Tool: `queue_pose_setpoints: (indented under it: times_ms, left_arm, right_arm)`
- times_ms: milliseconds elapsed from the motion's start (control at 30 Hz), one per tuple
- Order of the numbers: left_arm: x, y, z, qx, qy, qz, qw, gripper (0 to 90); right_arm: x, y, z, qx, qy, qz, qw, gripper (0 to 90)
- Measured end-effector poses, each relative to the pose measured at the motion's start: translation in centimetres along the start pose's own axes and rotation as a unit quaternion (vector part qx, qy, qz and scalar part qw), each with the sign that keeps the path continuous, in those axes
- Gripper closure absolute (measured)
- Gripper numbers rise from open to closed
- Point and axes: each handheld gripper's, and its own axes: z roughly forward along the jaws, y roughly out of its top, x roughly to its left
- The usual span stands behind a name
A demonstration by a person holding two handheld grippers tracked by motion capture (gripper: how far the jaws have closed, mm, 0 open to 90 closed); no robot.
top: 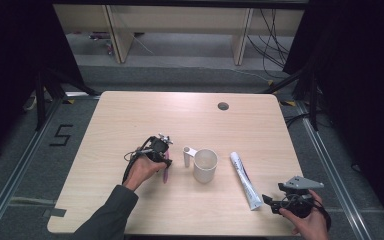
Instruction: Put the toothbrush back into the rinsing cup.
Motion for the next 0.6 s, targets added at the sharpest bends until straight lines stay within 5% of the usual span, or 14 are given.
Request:
queue_pose_setpoints:
  times_ms: [333, 367, 500, 600]
  left_arm:
    - [0.52, -0.20, -0.45, 0.032, -0.016, 0.015, 0.9992, 76.2]
    - [0.58, -0.01, -0.54, 0.048, -0.019, 0.025, 0.9984, 78.7]
    - [0.60, 0.24, -0.59, 0.067, -0.021, 0.034, 0.9970, 81.3]
    - [0.59, 0.57, -0.59, 0.087, -0.018, 0.044, 0.9950, 81.7]
  right_arm:
    - [-0.24, 0.05, 0.06, -0.005, -0.003, -0.020, 0.9998, 24.4]
    - [0.00, 0.01, 0.08, 0.000, 0.003, -0.004, 1.0000, 24.4]
    - [0.00, 0.02, 0.07, 0.001, 0.003, -0.003, 1.0000, 24.4]
    - [-0.26, 0.05, 0.07, -0.003, -0.001, -0.024, 0.9997, 24.4]
